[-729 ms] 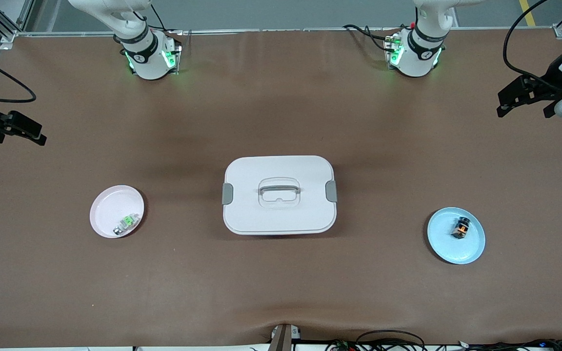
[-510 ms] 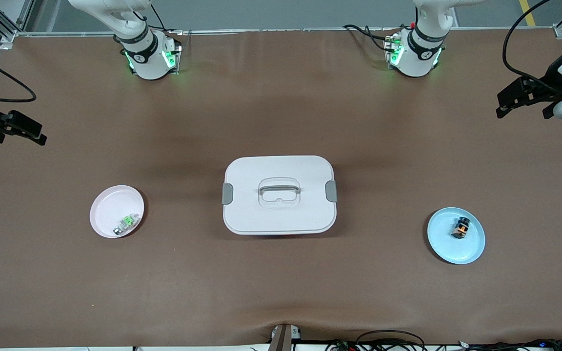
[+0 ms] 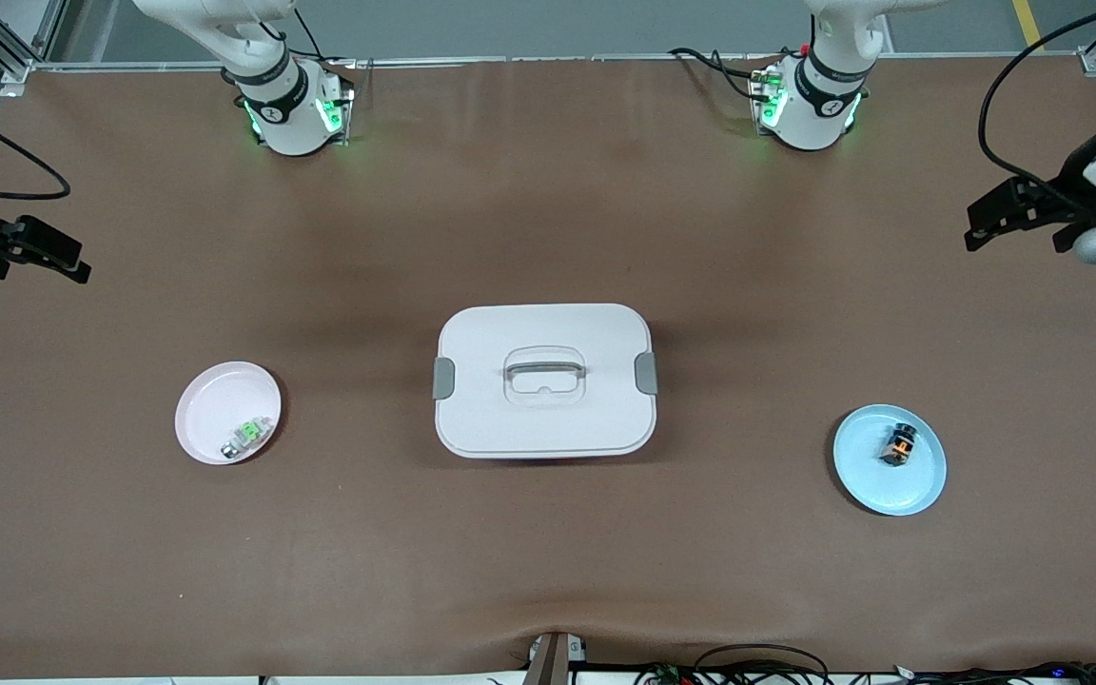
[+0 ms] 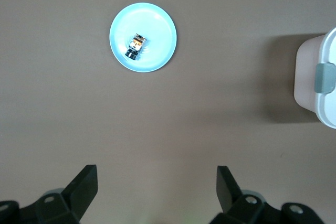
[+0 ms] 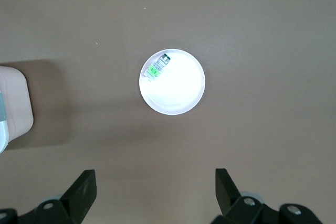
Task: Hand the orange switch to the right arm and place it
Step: 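Move the left gripper toward the light-blue plate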
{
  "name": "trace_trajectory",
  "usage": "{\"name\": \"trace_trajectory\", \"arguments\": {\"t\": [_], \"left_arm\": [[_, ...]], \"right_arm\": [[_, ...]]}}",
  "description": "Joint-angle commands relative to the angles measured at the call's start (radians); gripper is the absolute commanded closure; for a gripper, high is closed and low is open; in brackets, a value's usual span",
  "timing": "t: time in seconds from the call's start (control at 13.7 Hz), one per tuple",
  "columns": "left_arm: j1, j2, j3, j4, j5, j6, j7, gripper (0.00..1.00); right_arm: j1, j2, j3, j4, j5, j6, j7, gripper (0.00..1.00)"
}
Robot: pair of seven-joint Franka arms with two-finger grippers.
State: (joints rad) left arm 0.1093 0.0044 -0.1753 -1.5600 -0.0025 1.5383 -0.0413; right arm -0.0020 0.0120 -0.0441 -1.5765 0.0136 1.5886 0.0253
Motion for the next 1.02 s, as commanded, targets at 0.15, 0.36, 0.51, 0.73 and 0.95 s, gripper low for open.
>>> {"name": "trace_trajectory", "arguments": {"t": [0.15,0.36,0.51,0.73,0.95], "left_arm": [[0.045,0.094,0.002,0.020,0.035,0.041,-0.014,0.00],[0.081,0.158,0.002,0.000,0.039,0.124,-0.014,0.00],[0.125,0.183,0.000,-0.052,0.039,0.230,-0.014,0.00],[0.147,0.253,0.000,-0.103,0.036,0.371,-0.079,0.00],[0.144,0.314,0.000,-0.103,0.038,0.428,-0.187,0.00]], "right_arm": [[-0.003,-0.014,0.001,-0.004,0.002,-0.010,0.004,0.00],[-0.003,-0.014,0.001,-0.002,0.002,-0.009,0.004,0.00],[-0.001,-0.014,0.001,-0.002,0.002,-0.009,0.004,0.00],[-0.006,-0.014,0.001,-0.004,0.002,-0.009,0.004,0.00],[-0.006,-0.014,0.001,-0.004,0.002,-0.009,0.004,0.00]]}}
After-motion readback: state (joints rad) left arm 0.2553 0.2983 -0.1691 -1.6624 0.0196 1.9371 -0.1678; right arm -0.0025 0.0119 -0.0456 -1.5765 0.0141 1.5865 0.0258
